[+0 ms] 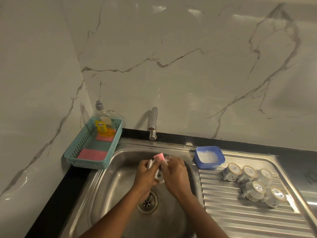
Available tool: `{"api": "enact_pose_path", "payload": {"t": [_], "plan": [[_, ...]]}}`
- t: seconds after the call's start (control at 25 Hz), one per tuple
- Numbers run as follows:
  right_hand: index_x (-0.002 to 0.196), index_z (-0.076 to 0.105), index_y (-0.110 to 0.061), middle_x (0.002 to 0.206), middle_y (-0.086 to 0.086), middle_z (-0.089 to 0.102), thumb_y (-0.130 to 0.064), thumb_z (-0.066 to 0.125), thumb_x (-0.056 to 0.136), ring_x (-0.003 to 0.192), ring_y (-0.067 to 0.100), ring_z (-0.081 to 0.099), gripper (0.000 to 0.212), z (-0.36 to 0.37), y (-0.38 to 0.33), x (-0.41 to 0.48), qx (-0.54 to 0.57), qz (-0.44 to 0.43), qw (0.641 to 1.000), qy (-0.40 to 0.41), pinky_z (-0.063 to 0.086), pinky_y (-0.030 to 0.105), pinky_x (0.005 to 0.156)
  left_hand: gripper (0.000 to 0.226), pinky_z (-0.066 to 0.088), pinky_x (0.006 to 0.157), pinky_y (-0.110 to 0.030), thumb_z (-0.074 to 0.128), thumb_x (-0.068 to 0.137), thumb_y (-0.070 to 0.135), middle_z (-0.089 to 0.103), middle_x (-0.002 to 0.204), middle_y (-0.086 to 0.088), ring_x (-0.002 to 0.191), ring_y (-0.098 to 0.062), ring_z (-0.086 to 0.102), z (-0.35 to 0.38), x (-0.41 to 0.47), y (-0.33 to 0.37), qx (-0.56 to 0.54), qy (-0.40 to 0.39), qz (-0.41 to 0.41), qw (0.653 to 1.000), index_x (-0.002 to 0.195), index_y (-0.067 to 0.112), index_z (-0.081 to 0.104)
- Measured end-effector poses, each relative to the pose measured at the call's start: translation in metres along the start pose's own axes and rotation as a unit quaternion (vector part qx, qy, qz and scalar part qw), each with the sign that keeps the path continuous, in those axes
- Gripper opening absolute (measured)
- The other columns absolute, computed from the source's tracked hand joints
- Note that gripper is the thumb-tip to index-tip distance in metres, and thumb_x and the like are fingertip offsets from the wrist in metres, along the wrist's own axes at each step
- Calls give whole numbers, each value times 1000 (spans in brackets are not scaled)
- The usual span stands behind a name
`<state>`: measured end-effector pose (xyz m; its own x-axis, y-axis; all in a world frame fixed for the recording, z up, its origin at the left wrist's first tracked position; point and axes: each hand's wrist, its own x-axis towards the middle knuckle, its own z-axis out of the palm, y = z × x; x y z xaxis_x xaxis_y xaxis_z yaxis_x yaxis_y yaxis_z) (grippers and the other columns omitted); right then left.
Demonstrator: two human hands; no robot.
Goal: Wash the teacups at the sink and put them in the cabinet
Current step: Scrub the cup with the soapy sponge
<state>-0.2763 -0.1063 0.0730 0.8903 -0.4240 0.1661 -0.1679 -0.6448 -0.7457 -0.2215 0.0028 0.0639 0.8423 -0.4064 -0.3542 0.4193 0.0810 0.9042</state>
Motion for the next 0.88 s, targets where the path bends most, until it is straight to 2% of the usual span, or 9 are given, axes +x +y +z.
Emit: {"api": "enact_pose_path", "payload": {"t": [0.16, 0.24, 0.32, 0.4, 0.48, 0.56, 0.64, 0.76, 0.88], "plan": [[113, 65, -24, 116, -9, 53, -42, 34, 106, 107, 6, 44, 36, -5, 0, -3, -162, -20, 984, -69, 40, 20, 86, 59, 55, 88, -65, 74, 76, 55, 73, 111, -9, 104, -29, 72, 2, -5, -3, -12, -13, 30, 999, 117, 15, 59], [107, 63, -22, 116, -2, 49, -43, 33, 107, 108, 13, 42, 37, -7, 4, 11, -132, 42, 979, -149, 37, 24, 86, 55, 54, 89, -67, 75, 78, 49, 71, 114, -11, 107, -31, 71, 2, -7, -2, -16, -27, 46, 998, 117, 14, 58], [91, 61, -25, 111, 4, 52, -47, 36, 105, 103, 18, 49, 36, -5, 5, 21, -43, 87, 980, -176, 44, 29, 85, 55, 54, 89, -66, 76, 78, 46, 70, 116, -15, 107, -32, 71, -1, -4, -1, -21, -36, 58, 997, 117, 12, 58], [76, 58, -27, 101, 6, 57, -43, 46, 103, 89, 17, 56, 34, -3, 2, 20, 20, 85, 988, -127, 48, 23, 74, 54, 54, 90, -66, 77, 77, 48, 70, 114, -18, 106, -37, 70, -2, -4, 1, -24, -31, 67, 997, 114, 12, 60], [78, 62, -24, 97, 0, 55, -31, 54, 102, 83, 8, 55, 27, -3, -1, 8, 48, 42, 997, -48, 45, 16, 67, 54, 53, 91, -65, 76, 77, 51, 72, 110, -17, 107, -40, 69, 3, -7, 3, -37, -19, 61, 997, 113, 13, 61], [95, 70, -23, 107, -8, 59, -27, 57, 101, 97, 5, 58, 15, 0, 0, -6, 48, -18, 998, 28, 50, 16, 75, 56, 56, 92, -62, 72, 81, 53, 74, 109, -13, 104, -34, 72, 11, -9, 1, -67, 7, 28, 997, 117, 12, 60], [110, 72, -25, 126, -12, 58, -27, 56, 100, 122, 6, 49, 19, 6, 1, -22, 8, -60, 997, 44, 43, 12, 93, 60, 57, 92, -58, 67, 84, 59, 74, 109, -17, 101, -35, 73, 16, -5, 4, -114, 50, -23, 992, 118, 10, 61], [119, 73, -28, 135, -7, 61, -33, 51, 96, 132, 20, 45, 32, 16, 8, -43, -150, -164, 972, 71, 35, 31, 109, 80, 54, 96, -55, 63, 84, 71, 70, 112, -30, 103, -43, 71, 10, 7, 2, -146, 58, -87, 984, 119, -1, 66], [108, 76, -29, 119, -10, 71, -36, 51, 93, 115, 23, 53, 30, 15, 5, -44, -214, -197, 951, 102, 38, 35, 93, 59, 55, 96, -53, 72, 87, 46, 70, 114, -30, 104, -43, 71, 8, 8, 0, -182, 83, -103, 974, 121, -2, 66]]}}
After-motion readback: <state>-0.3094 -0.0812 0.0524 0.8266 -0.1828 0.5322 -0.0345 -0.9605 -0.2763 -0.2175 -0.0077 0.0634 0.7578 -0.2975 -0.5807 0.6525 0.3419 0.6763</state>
